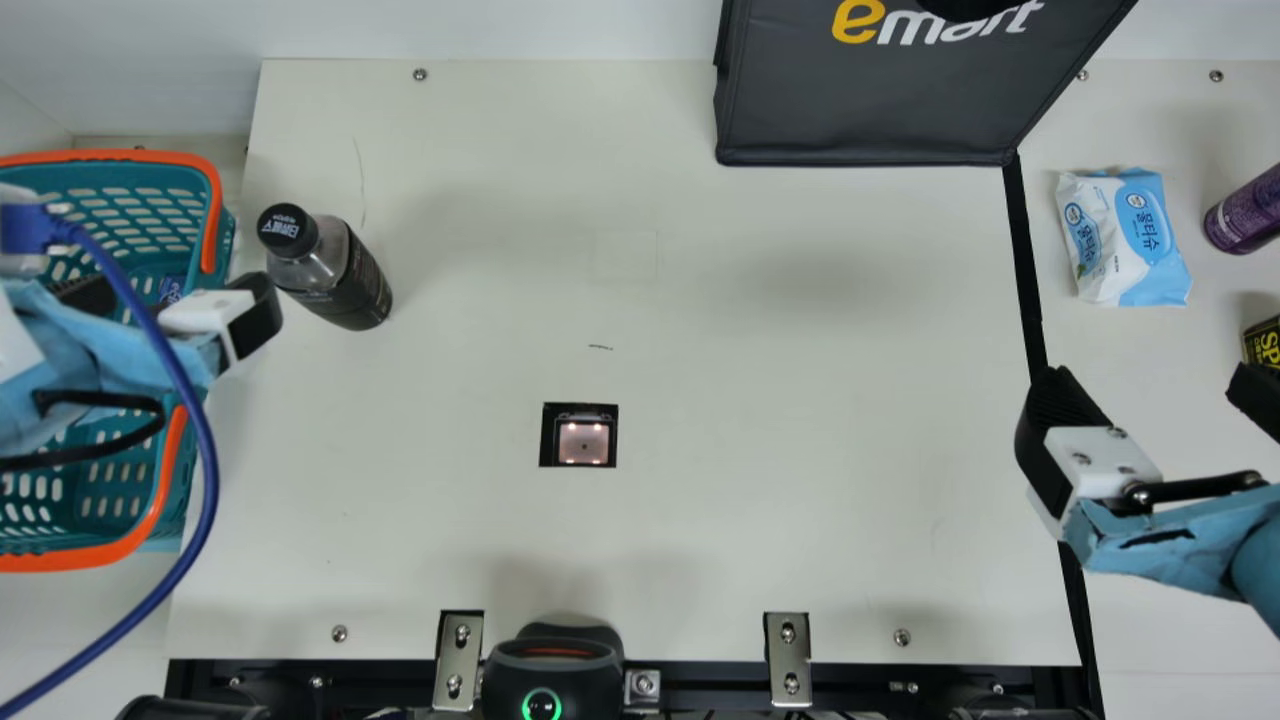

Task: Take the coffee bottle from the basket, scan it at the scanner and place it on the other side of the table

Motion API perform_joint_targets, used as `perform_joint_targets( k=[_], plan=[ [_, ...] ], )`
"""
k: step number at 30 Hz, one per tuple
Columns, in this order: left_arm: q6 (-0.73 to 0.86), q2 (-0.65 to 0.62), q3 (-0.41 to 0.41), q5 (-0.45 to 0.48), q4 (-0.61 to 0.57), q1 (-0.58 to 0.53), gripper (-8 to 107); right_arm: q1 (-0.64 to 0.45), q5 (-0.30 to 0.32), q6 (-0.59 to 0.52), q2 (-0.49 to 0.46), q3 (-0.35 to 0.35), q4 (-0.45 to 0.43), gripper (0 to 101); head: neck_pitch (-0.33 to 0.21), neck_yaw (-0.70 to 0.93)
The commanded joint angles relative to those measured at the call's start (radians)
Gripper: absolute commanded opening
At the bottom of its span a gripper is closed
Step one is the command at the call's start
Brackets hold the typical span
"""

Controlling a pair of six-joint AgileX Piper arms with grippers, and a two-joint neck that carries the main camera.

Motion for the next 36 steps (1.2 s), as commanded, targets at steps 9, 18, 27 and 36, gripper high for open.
perform_joint_targets(
  k=[9, 18, 27, 36],
  plan=[
    [-0.045, 0.124, -0.015, -0.052, 0.04, -0.035, 90, 0.0, 0.0, 0.0, 0.0, 0.0, 0.0, 95, -0.029, 0.002],
    [-0.054, 0.215, -0.009, -0.122, 0.064, -0.049, 90, 0.0, 0.0, 0.0, 0.0, 0.0, 0.0, 95, -0.029, 0.002],
    [-0.054, 0.278, 0.03, -0.212, 0.066, -0.044, 90, 0.0, 0.0, 0.0, 0.0, 0.0, 0.0, 95, -0.029, 0.002],
    [-0.039, 0.327, 0.075, -0.33, 0.049, -0.028, 90, 0.0, -0.002, 0.0, 0.0, 0.0, 0.0, 95, -0.029, 0.002]
  ],
)
